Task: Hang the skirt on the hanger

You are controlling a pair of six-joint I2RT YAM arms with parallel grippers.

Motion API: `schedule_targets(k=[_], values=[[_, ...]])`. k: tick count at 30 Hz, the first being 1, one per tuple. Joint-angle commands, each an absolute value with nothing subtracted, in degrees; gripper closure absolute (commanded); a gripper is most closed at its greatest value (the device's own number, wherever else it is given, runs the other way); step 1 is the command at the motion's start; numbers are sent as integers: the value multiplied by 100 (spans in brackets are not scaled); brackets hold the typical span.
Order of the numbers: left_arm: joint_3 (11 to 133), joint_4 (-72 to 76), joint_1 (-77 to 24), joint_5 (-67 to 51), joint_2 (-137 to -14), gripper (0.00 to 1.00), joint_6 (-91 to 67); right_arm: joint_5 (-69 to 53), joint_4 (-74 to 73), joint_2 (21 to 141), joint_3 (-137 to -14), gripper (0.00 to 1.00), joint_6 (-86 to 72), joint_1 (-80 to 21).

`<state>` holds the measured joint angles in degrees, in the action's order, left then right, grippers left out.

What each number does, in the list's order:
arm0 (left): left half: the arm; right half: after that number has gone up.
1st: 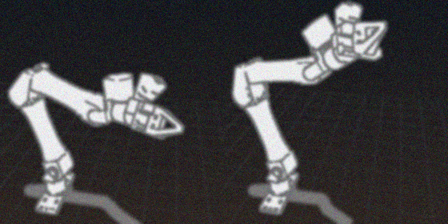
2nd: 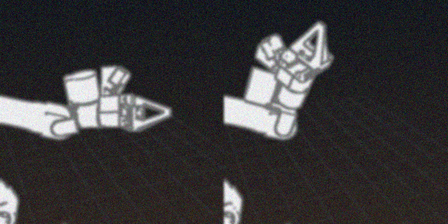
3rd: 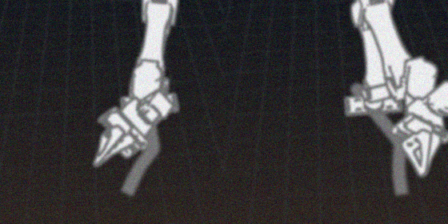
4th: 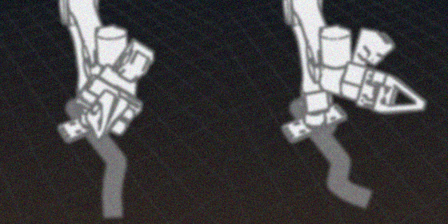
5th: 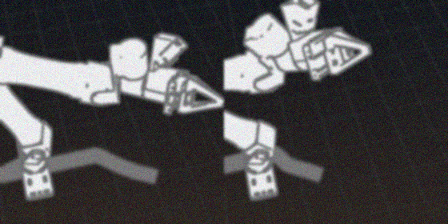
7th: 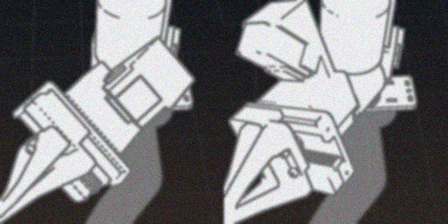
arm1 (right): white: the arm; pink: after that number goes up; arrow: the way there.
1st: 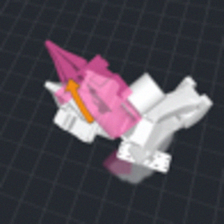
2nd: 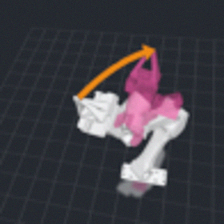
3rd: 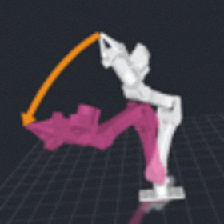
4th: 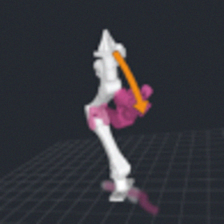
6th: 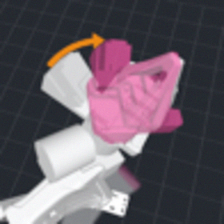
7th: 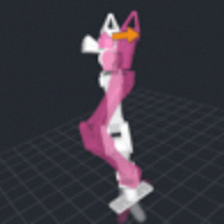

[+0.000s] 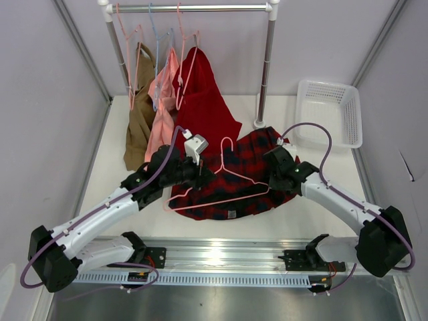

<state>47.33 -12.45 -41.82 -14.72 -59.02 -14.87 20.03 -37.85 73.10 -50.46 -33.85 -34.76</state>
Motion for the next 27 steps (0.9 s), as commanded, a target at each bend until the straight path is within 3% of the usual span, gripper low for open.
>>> schedule_targets(k=[1, 27], values=[[4668, -748, -4157, -1696, -5871, 100, -1678, 2180, -3893, 7032, -5063, 100, -3489, -3542], [4351, 69, -4157, -2311, -6249, 100, -1951, 2013, -3920, 6715, -4939, 100, -3498, -3630]])
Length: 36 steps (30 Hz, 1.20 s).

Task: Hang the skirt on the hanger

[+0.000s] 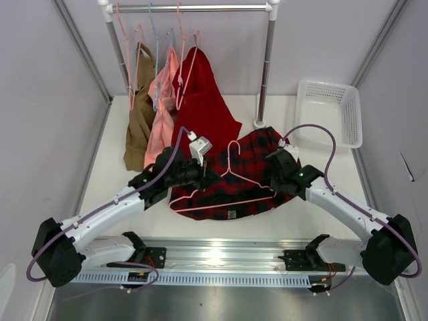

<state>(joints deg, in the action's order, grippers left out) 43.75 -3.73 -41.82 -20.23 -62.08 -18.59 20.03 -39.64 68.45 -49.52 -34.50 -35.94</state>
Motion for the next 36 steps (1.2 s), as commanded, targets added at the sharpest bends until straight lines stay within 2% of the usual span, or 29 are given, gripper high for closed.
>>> schedule_targets(k=[1, 32, 35, 36], values=[[4342, 157, -4166, -2329, -6266, 100, -1960, 2013, -3929, 6724, -4939, 100, -3489, -3639], [4069, 2724, -4166, -3516, -7901, 100, -2759, 1960, -4043, 6574, -4755, 99, -3489, -3762], [4078, 2830, -4166, -3559, -8086, 100, -2804, 1969, -4060, 6583, -4711, 95, -3480, -3753], [4078, 2830, -4157, -3560, -8121, 100, -2812, 1986, -4078, 6592, -4711, 86, -3489, -3753]])
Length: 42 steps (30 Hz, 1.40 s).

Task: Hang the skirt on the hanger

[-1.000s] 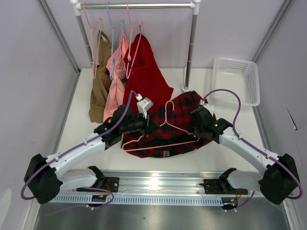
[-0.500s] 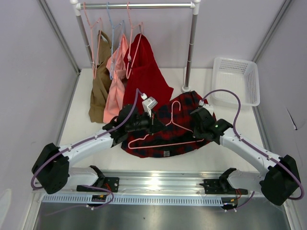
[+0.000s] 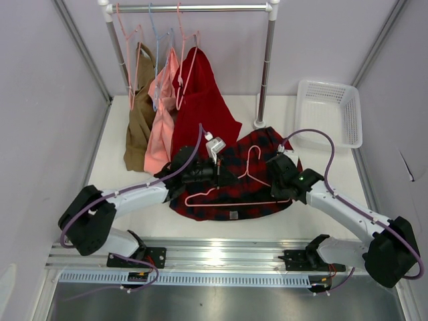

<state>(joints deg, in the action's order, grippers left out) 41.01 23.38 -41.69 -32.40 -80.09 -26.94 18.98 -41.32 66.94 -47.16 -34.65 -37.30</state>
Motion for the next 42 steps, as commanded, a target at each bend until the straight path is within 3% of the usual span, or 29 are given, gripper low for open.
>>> schedule_targets(k=[1, 4, 12, 18, 30, 42], values=[[4087, 2856, -4166, -3568, -8199, 100, -2812, 2021, -4096, 6592, -4702, 80, -3489, -3753], [4052, 2892, -4157, -3586, -8262, 100, -2813, 2223, -4271, 6592, -4693, 66, -3559, -3753], [4034, 3015, -4166, -3674, -8490, 100, -2812, 2434, -4474, 6521, -4658, 62, -3796, -3621], [3990, 3094, -4157, -3744, -8543, 100, -2821, 2303, -4272, 6591, -4570, 53, -3806, -3358], [4139, 3015, -4271, -3542, -8639, 100, -2777, 1995, -3841, 6873, -4526, 51, -3691, -3182], [4491, 3077, -4597, -3112, -9158, 100, -2900, 1890, -3710, 5855, -4465, 47, -3718, -2944]])
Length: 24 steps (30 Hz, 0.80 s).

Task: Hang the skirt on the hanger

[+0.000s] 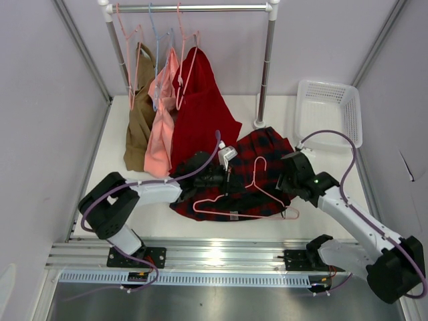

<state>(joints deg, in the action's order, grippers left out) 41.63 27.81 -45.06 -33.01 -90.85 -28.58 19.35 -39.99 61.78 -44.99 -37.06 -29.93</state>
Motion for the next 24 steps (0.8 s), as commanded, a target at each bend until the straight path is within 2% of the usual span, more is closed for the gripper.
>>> schedule_targets(k=[1, 9, 11, 24], values=[[4509, 3050, -4623, -3059, -9184, 100, -2900, 1829, -3631, 5653, -4447, 47, -3639, -2936], [5078, 2532, -4957, -2532, -9527, 100, -2813, 1117, -2902, 5230, -4228, 43, -3366, -2927], [5176, 2242, -5053, -2312, -9624, 100, -2769, 1274, -2926, 5116, -4175, 41, -3427, -2927], [5467, 1899, -5317, -2109, -9879, 100, -2654, 554, -2312, 5431, -4069, 40, -3147, -2909]])
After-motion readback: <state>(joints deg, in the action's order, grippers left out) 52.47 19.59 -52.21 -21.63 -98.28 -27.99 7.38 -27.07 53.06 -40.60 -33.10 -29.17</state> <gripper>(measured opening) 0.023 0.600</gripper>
